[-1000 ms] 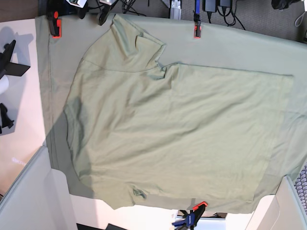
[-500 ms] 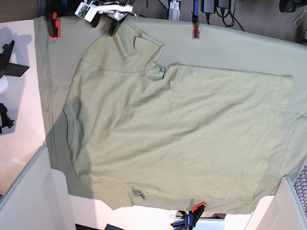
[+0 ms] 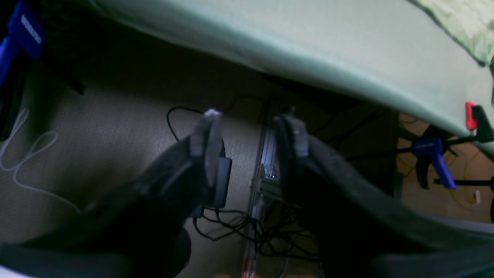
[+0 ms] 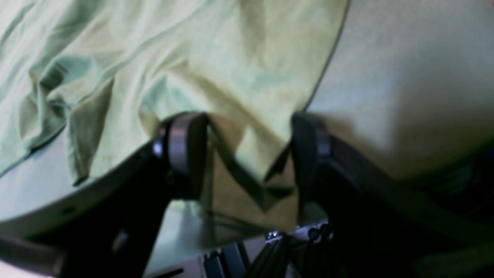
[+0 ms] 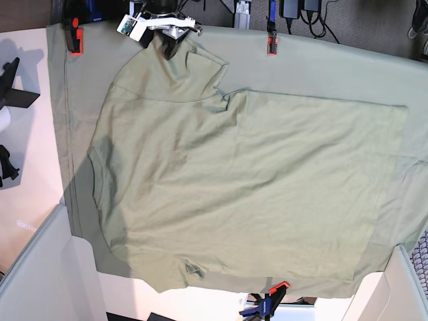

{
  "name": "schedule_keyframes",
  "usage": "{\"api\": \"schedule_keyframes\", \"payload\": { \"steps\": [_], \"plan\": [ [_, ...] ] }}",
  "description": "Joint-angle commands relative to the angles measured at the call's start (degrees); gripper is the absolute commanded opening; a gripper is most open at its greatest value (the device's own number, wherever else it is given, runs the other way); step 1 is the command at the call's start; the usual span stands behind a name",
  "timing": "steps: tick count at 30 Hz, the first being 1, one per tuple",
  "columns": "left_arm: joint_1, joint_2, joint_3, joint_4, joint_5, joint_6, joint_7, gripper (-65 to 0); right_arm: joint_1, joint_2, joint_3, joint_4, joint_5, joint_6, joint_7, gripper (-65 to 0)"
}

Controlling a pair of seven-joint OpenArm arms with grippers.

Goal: Fold the T-shirt properly
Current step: 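Move both grippers to the shirt's collar-side edge and grasp it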

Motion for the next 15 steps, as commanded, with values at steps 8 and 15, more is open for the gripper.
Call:
{"api": "schedule_keyframes", "payload": {
  "steps": [8,15],
  "plan": [
    [-2.38,-3.65,-4.94,0.70,-4.50,-0.91,-0.11,-31.9,-0.35,-0.85,-0.11,0.63,0.90,1.38,0.44,-32.8],
    [-10.71,-10.19,-4.44,0.70,-8.17,-0.91,5.31,-31.9,-0.31,-1.31,-0.11,0.63,-1.14,1.38,2.25,-65.0]
  ]
}}
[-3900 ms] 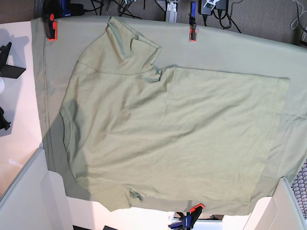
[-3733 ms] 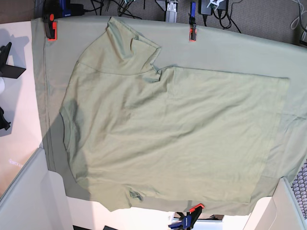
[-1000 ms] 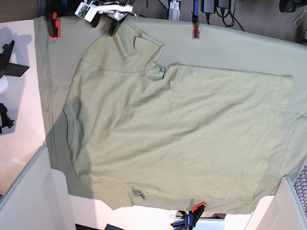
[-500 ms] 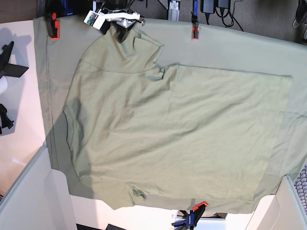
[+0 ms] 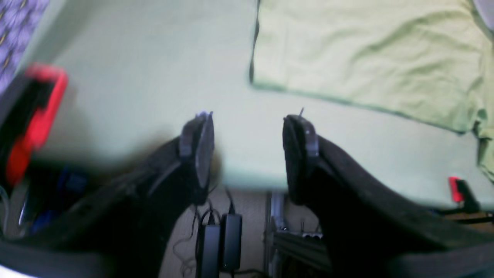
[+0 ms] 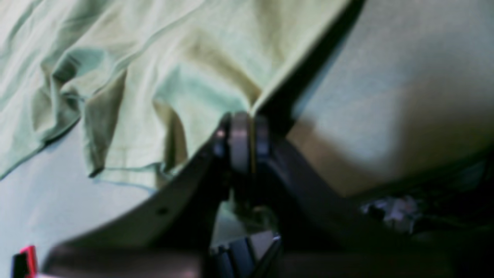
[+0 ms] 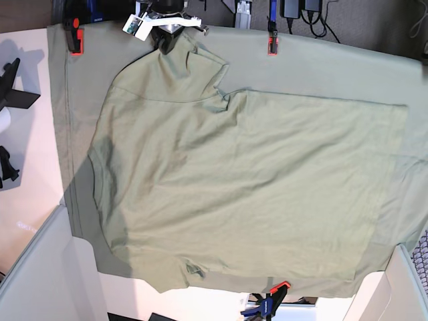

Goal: Fold the T-shirt properly
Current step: 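Move both grippers to the shirt's collar-side edge and grasp it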

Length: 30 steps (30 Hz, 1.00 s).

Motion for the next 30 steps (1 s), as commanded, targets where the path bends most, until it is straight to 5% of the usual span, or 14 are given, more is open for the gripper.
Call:
{"api": "schedule_keyframes", "payload": {
  "steps": [1,5,9,13,19,30],
  "plan": [
    [-0.55,-1.64,0.20,0.66,-1.57,-0.97,-0.98,-31.9,-0.04,-0.20,-0.11,0.85,-1.29,0.44,1.68,-65.0],
    [-5.70,-3.50,5.44,0.63,-0.83,-0.94,-1.42,-31.9,0.96,-0.20,-0.11,0.85,-2.40,0.44,1.66,-65.0],
    [-13.62,-3.17,9.94,-1.33,6.93,4.39,-3.45,-31.9,1.44,-0.20,-0.11,0.85,-2.34,0.46,1.64,-65.0],
    [-18.97,-3.30,14.49,-7.19,8.15,5.64,-1.92,-31.8,1.42,-0.17,-0.11,0.85,-2.60,0.44,1.64,-65.0],
    [-24.76,-3.17,17.14,-16.61,7.85,5.79,-1.77,-31.8,1.29,-0.15,-0.11,0.85,-4.90,0.44,1.64,-65.0],
    [-24.85,-2.03,20.02,-17.25,7.91,4.79,1.55,-31.9,1.25,-0.17,-0.11,0.85,-4.90,0.44,1.64,-65.0]
  ]
}}
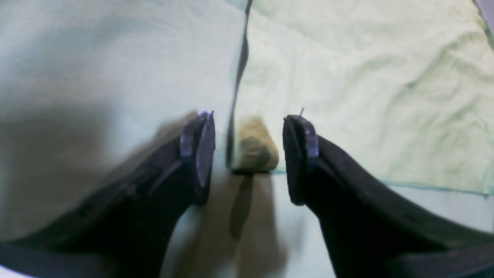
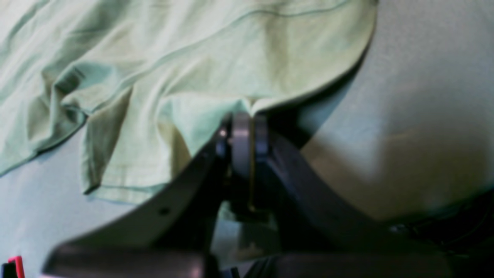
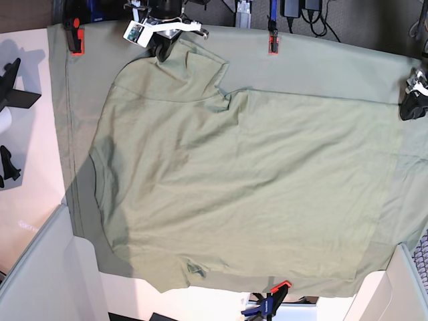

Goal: Fold the T-shirt properly
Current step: 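Move both grippers to the shirt's collar-side edge and grasp it, then lift the grasped edge with both grippers and pull it toward the hem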

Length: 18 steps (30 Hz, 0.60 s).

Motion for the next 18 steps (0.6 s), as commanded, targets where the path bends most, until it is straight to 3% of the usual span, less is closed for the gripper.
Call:
{"api": "schedule_keyframes", "payload": {
  "steps": [1,12,13,17,18],
  "plan": [
    [0.02,-0.76,0.74,0.50,0.26,-1.20,1.09,-31.9,-0.39,-0.20,-0.11,0.87,-0.59,0.37,1.46,-65.0],
    [0.02,1.22,4.11,0.83,0.70,-1.90,1.33,-32.8,-0.90,-0.20,-0.11,0.90,-0.83,0.37,1.49,-65.0],
    [0.02,1.22,4.11,0.83,0.70,-1.88,1.11,-36.0,-1.07,-0.20,-0.11,0.90,-2.25,0.37,1.49,-65.0],
    [-0.11,1.25,4.11,0.83,0.50,-2.08,0.68,-61.8,-1.29,-0.39,-0.11,0.90,-12.17,0.17,1.46,-65.0],
    [-0.09,1.25,4.11,0.83,0.55,-2.08,0.68,-65.0,-1.29,-0.57,-0.11,0.90,-13.16,0.17,1.46,-65.0]
  ]
}}
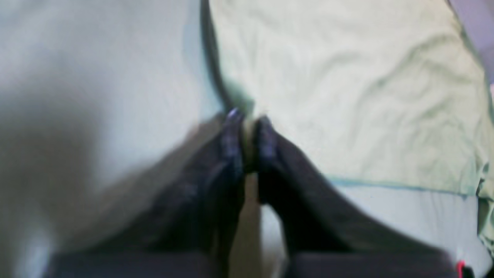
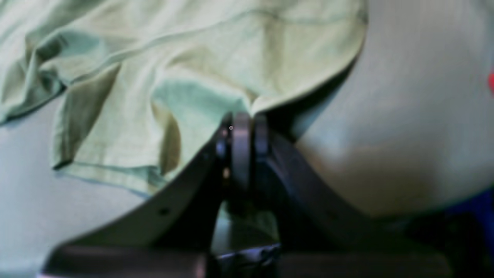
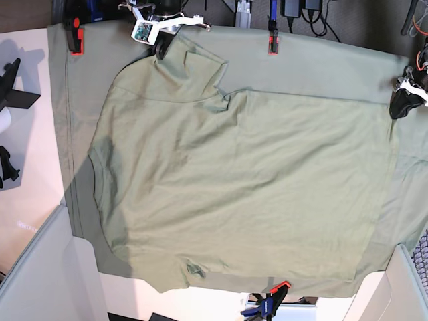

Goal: Fold the T-shirt properly
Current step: 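Lift the grasped edge with both grippers and pull it toward the hem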

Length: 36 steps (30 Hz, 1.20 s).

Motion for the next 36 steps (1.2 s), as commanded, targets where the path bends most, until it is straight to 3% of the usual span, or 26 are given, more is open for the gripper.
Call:
{"api": "schedule_keyframes", "payload": {
  "steps": [1,5,14,22,29,36],
  "plan": [
    [0.07,-0.68,0.02,0.35,0.85,-0.66,1.57,-65.0,-0.22,-0.57,-0.11,0.90,-0.63,0.15,1.49,-65.0],
    [0.00,-0.72,0.02,0.35,1.81,-4.80,1.55,-65.0,-0.22,-1.09,-0.11,0.90,-0.63,0.20,-0.04,-65.0],
    [1.22,-1.16,-2.56,4.98,-3.28,-4.80,5.31,-65.0,-3.54,-0.55,-0.11,3.06,-0.61,2.03,-1.77,-65.0],
    [4.48,-1.33,-8.90,17.18,-3.98,-4.80,4.98,-65.0,-6.25,0.35,0.04,15.34,1.31,3.17,-2.62,-65.0],
    [-0.96,-1.01,-8.44,17.35,-0.90,-4.80,1.88,-65.0,3.85,0.35,2.49,17.49,2.43,3.34,-5.09,-65.0],
    [-10.91,-1.22,-7.52,9.51,2.54,-4.80,1.09,-65.0,15.15,0.37,6.93,12.87,2.40,6.73,-5.31,-65.0]
  ]
}}
